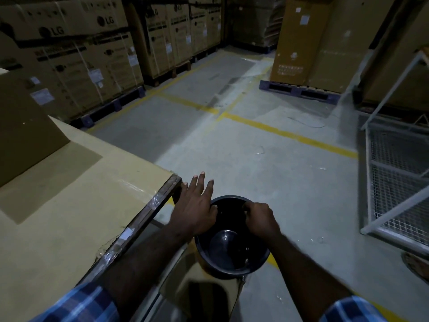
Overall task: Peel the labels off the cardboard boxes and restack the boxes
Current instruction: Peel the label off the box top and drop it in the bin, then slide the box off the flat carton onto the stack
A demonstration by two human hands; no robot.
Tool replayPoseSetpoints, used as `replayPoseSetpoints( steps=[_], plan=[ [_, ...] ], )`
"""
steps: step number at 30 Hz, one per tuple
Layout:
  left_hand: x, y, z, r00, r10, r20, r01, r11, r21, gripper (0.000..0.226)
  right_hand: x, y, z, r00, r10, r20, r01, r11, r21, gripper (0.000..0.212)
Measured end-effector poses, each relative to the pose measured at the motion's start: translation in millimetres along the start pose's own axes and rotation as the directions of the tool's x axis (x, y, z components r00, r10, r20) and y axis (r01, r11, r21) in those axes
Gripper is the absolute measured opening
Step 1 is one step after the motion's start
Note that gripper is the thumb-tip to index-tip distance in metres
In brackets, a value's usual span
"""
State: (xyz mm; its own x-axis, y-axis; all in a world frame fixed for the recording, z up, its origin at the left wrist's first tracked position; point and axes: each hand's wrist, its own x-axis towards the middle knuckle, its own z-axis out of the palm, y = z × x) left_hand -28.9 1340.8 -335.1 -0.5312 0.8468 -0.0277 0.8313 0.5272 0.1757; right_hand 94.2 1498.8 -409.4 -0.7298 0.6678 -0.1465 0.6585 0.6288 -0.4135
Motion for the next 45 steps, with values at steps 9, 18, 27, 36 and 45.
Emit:
replayPoseSetpoints(
  steps=[9, 18, 27, 36, 45],
  plan=[
    [9.1, 4.1, 6.3, 1.0, 0.011, 0.007, -0.011, 1.0, -0.011, 0.069, 9.2, -4.0, -8.6, 0.991, -0.075, -0.11, 0.085, 0.993, 0.087, 0.023],
    [11.9, 5.6, -26.9, 0.992, -0.067, -0.111, 0.054, 0.992, -0.113, 0.065, 23.3, -55.3, -62.2, 0.885, -0.19, -0.426, 0.291, 0.939, 0.184, 0.027],
    [-25.8, -41.2, -117.9, 0.926, -0.205, -0.317, 0.171, 0.976, -0.131, 0.065, 15.7, -174.8, -109.8, 0.7, -0.35, -0.623, 0.589, 0.776, 0.226, 0.019],
    [-142.1, -149.6, -193.9, 0.795, -0.378, -0.475, 0.365, 0.923, -0.123, 0.066, -35.4, -339.6, -84.4, 0.565, -0.548, -0.617, 0.788, 0.58, 0.207, 0.022],
    [-339.8, -282.9, -244.2, 0.639, -0.493, -0.59, 0.524, 0.841, -0.135, 0.065, -162.4, -532.4, -9.4, 0.446, -0.658, -0.607, 0.886, 0.42, 0.196, 0.018]
  ],
)
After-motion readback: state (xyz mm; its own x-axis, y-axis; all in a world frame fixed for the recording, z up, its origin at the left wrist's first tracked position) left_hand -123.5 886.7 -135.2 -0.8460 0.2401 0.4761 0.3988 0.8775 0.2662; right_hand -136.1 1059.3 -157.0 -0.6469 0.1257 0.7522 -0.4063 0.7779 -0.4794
